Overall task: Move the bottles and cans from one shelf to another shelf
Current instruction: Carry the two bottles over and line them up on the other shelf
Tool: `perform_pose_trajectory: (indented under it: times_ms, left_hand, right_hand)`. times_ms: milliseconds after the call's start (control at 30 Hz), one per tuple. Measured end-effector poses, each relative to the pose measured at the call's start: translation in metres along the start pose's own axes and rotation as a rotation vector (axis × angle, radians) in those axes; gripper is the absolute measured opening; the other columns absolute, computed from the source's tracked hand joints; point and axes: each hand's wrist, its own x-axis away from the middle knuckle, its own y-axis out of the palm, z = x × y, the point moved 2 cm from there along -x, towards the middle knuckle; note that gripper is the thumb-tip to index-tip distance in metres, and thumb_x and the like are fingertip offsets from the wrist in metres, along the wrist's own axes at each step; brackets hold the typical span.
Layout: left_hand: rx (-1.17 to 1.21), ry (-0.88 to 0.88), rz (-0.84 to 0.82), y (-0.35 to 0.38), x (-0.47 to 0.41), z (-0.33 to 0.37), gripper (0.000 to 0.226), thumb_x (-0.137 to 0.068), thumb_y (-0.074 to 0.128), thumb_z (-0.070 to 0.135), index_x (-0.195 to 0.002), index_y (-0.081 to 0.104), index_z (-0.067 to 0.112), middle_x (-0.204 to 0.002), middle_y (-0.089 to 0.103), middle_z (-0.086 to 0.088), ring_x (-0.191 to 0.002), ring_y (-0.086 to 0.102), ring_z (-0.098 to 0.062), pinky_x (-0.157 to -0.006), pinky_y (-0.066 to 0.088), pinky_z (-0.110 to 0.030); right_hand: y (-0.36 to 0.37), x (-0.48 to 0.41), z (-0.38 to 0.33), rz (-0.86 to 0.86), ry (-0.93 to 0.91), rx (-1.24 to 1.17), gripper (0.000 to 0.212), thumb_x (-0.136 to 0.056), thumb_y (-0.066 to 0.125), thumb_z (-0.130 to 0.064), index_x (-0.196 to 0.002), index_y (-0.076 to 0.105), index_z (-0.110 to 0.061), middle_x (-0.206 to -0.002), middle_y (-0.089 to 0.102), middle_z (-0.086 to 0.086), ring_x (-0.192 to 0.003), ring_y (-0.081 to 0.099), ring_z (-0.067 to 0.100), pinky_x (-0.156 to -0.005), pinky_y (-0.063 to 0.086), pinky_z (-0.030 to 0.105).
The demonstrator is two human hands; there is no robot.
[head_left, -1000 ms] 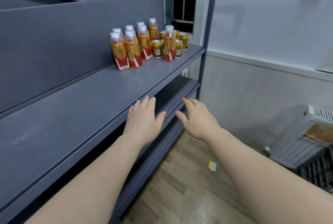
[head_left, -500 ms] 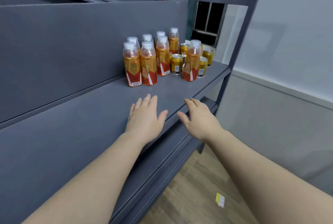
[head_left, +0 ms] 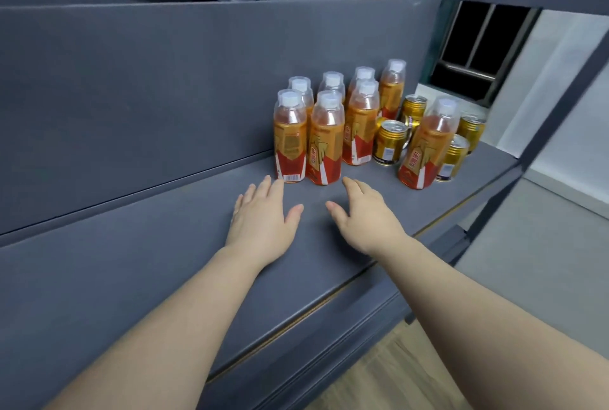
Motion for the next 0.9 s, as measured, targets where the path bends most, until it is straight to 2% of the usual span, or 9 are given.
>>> perform_pose_trajectory:
  times_ms: [200,300,567,667,767,900]
  left_hand:
    - [0.007,-0.137,0.05,0.0,-0.034,0.009,0.07,-0.102,0.039,0.051,-0.159,0.016,0.017,-0.167,0.012,-0.004,-0.153,0.01,-0.025,-0.125,0.012,-0.041]
    - [0.009,-0.189,0.076,0.001,-0.046,0.012,0.071,-0.102,0.039,0.052,-0.159,0.015,0.016,-0.167,0.012,-0.004,-0.153,0.01,-0.024,-0.124,0.012,-0.041]
    - [0.071,-0.293,0.112,0.006,-0.067,0.012,0.077,-0.101,0.045,0.052,-0.159,0.012,0.013,-0.167,0.014,-0.004,-0.153,0.013,-0.023,-0.123,0.017,-0.039]
    - [0.195,-0.328,0.146,0.007,-0.084,0.014,0.082,-0.098,0.053,0.051,-0.159,0.012,0.013,-0.165,0.02,-0.003,-0.151,0.021,-0.023,-0.119,0.024,-0.039]
    - [0.363,-0.356,0.183,0.011,-0.1,0.02,0.088,-0.094,0.061,0.048,-0.158,0.011,0.014,-0.161,0.03,-0.004,-0.145,0.033,-0.025,-0.111,0.034,-0.04]
    - [0.519,-0.376,0.251,0.018,-0.121,0.021,0.093,-0.086,0.07,0.047,-0.155,0.014,0.02,-0.146,0.048,-0.003,-0.13,0.05,-0.026,-0.103,0.047,-0.044]
  right_hand:
    - [-0.006,-0.062,0.019,0.006,-0.043,-0.16,0.085,-0.097,0.057,-0.05,-0.16,0.009,-0.018,-0.164,0.023,0.002,-0.149,0.024,0.026,-0.117,0.03,0.043]
    - [-0.005,-0.091,0.025,0.002,-0.032,-0.27,0.09,-0.09,0.066,-0.052,-0.157,0.013,-0.023,-0.159,0.032,0.001,-0.145,0.034,0.028,-0.114,0.039,0.049]
    - [0.008,-0.133,0.02,0.039,-0.057,-0.478,0.108,-0.072,0.079,-0.058,-0.154,0.018,-0.024,-0.154,0.037,0.0,-0.142,0.037,0.025,-0.111,0.041,0.055]
    - [0.008,-0.141,0.015,0.086,-0.057,-0.549,0.101,-0.074,0.081,-0.053,-0.151,0.024,-0.022,-0.148,0.043,-0.001,-0.136,0.044,0.023,-0.109,0.045,0.05]
    - [0.012,-0.144,0.015,0.101,-0.053,-0.589,0.087,-0.08,0.08,-0.044,-0.146,0.027,-0.021,-0.142,0.048,-0.002,-0.13,0.049,0.02,-0.102,0.047,0.037]
    - [0.011,-0.147,0.018,0.105,-0.068,-0.581,0.078,-0.082,0.079,-0.041,-0.14,0.031,-0.02,-0.133,0.052,-0.003,-0.12,0.054,0.018,-0.092,0.046,0.03]
